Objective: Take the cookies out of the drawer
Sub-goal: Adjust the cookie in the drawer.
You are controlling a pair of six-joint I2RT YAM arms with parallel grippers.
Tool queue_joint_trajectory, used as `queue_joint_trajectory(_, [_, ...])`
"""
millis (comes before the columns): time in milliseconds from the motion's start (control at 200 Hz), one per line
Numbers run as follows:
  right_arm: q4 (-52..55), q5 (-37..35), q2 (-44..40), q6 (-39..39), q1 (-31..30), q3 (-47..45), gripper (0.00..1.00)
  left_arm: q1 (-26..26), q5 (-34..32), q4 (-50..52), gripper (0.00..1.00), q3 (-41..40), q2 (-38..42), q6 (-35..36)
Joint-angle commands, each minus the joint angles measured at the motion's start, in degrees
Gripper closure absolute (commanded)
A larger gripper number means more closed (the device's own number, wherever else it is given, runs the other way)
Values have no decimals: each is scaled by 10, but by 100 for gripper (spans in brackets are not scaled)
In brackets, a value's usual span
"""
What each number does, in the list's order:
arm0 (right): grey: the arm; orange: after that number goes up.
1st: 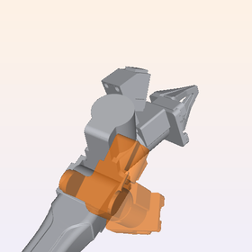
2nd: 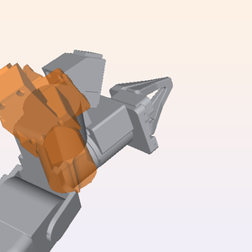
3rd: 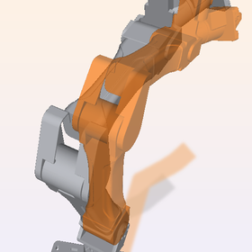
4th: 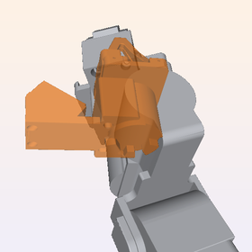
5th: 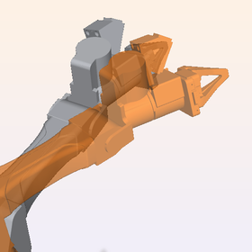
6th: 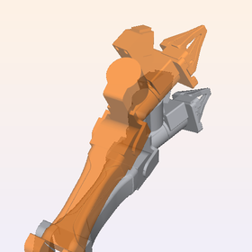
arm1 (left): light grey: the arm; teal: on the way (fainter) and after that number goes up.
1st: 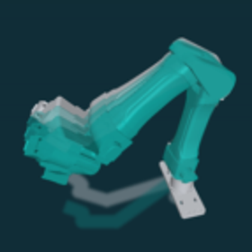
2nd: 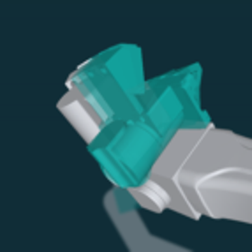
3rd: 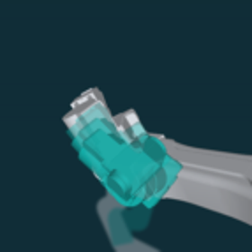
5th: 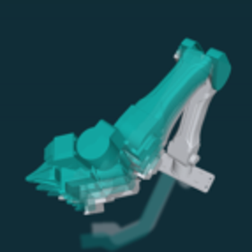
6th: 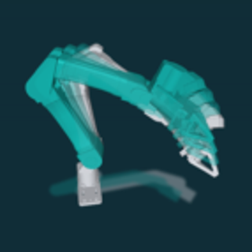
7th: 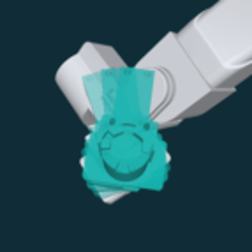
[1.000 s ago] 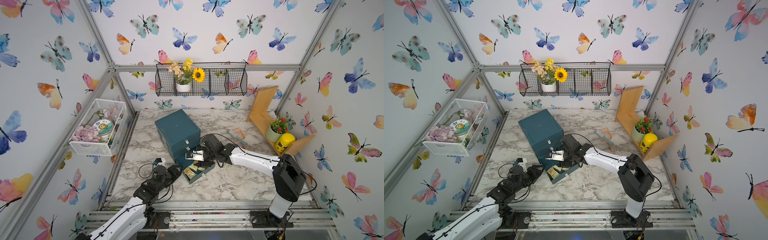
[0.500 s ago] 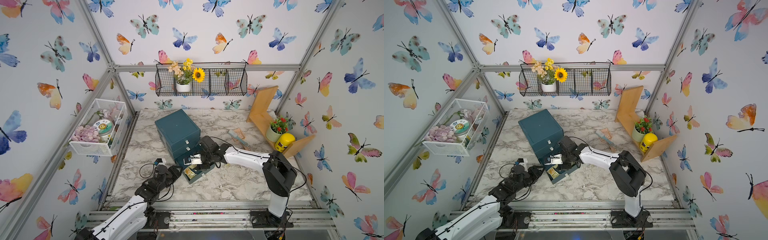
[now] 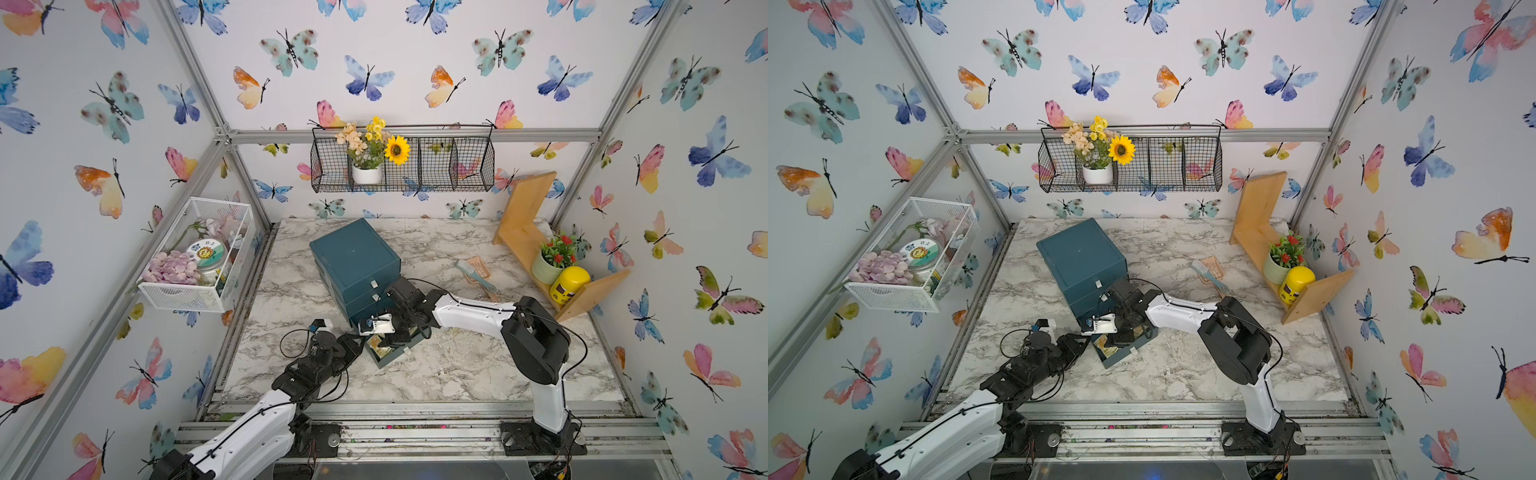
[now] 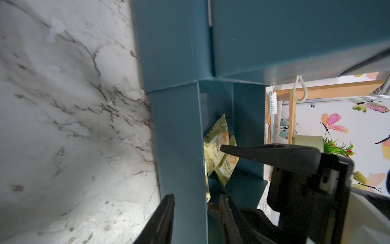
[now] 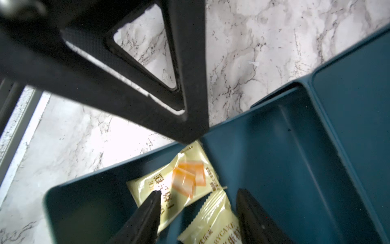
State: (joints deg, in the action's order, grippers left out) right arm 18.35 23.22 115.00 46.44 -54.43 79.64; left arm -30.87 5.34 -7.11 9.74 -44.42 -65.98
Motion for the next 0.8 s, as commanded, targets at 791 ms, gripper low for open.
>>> queue_joint_trajectory(791, [-95,-163,-57,-73,-7,-34,43,-3,11,-6,60,-10,10,1])
